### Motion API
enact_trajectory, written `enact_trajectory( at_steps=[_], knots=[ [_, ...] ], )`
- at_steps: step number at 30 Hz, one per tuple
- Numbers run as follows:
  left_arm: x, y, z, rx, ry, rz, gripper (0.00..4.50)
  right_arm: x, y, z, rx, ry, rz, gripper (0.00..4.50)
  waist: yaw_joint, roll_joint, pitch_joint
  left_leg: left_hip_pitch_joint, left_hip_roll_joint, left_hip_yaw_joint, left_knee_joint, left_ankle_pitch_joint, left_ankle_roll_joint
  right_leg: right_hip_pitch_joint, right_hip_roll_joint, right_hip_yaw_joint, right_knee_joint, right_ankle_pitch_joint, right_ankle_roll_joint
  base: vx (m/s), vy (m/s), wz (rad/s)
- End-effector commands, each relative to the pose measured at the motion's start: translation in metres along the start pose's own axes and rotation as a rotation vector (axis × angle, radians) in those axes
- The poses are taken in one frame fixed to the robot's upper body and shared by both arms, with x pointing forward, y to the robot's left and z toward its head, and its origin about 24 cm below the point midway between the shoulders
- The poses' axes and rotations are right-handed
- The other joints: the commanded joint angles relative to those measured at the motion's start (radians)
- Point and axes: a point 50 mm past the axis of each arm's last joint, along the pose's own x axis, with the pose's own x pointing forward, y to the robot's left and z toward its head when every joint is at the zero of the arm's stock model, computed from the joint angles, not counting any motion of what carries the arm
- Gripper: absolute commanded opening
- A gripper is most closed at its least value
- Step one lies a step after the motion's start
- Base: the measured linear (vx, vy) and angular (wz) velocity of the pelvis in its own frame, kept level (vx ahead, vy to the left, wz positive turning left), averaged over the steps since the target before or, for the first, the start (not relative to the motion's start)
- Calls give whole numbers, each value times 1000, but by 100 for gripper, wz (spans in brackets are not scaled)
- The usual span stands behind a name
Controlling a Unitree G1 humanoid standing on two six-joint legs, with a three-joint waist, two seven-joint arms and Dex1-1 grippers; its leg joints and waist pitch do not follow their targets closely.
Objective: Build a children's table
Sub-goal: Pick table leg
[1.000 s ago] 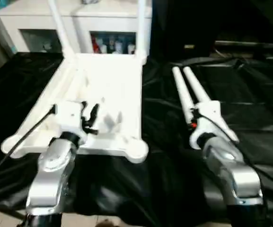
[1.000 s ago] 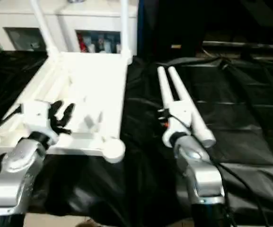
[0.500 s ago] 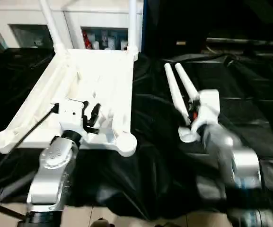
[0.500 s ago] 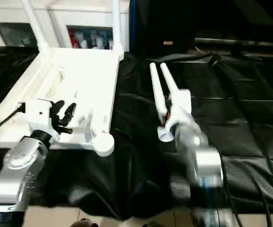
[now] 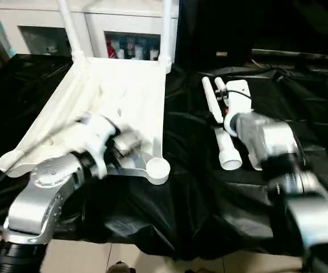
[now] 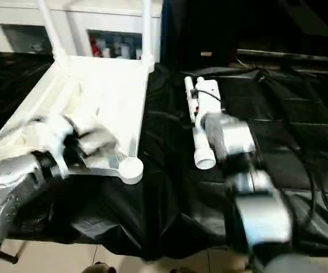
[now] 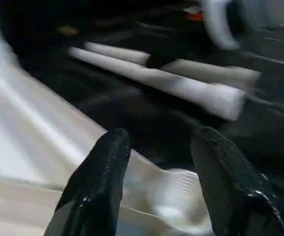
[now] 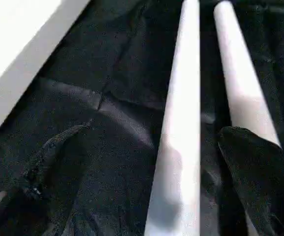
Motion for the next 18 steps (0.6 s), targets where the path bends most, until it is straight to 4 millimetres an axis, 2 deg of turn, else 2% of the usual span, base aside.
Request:
enact_trajectory(
  at_steps=[1,2,3,4,5,7,9,10,13,14,15,17,18],
  knots=[
    [-1,-6,8,7,13,-98,275,2,-6,-6,-10,76,-58,450,3,3,-72,10,36,-4,-64,-145,-15,68,-86,51,-60,-111,-193,0,0,0],
    [-2,-8,7,9,30,-119,275,2,-6,-7,21,95,-50,450,4,2,-74,12,36,-4,-62,-139,-16,68,-87,51,-58,-110,-193,0,0,0],
    [-2,-8,7,9,31,-120,298,2,-6,-8,23,96,-50,450,4,5,-72,11,37,-4,-63,-144,-16,68,-84,51,-58,-120,-184,0,0,0],
    [-3,-8,6,13,49,-134,317,3,-4,-9,54,115,-31,450,4,1,-73,11,37,-3,-63,-145,-17,69,-84,51,-58,-123,-180,0,0,0],
    [-5,-9,6,10,77,-154,317,4,0,-15,114,155,27,450,4,3,-73,11,38,-4,-64,-145,-18,69,-83,51,-56,-125,-175,0,0,0],
    [-7,-8,6,9,101,-160,327,6,2,-23,124,205,46,450,5,7,-73,12,39,-5,-64,-159,-23,68,-84,50,-57,-140,-177,0,0,0],
    [-7,-8,6,4,108,-164,356,6,3,-27,129,223,47,450,6,7,-72,13,40,-5,-64,-171,-30,66,-85,50,-59,-157,-181,0,0,0],
    [-8,-8,7,-1,114,-172,362,7,3,-29,142,237,48,433,6,7,-72,13,41,-5,-63,-179,-36,66,-87,51,-58,-169,-183,0,0,0],
    [-9,-8,9,6,124,-184,363,8,0,-35,157,263,27,412,6,9,-70,14,41,-5,-65,-204,-43,64,-86,50,-62,-203,-178,0,0,0],
    [-9,-7,9,7,126,-186,363,8,-1,-36,157,266,26,412,9,21,-72,16,41,-8,-63,-208,-47,63,-87,50,-60,-207,-175,0,0,0],
    [-8,-7,10,9,127,-187,363,8,-1,-37,156,269,26,390,7,18,-71,15,40,-7,-63,-213,-48,63,-84,50,-62,-202,-174,0,0,0],
    [-8,-6,11,11,125,-188,363,8,-1,-37,157,273,22,379,9,16,-73,14,40,-7,-64,-204,-48,65,-84,49,-60,-191,-173,0,0,0],
    [-8,-6,11,11,126,-190,363,8,-2,-37,158,274,21,370,10,24,-73,15,41,-8,-63,-205,-50,63,-84,49,-58,-185,-175,0,0,0]
  ],
)
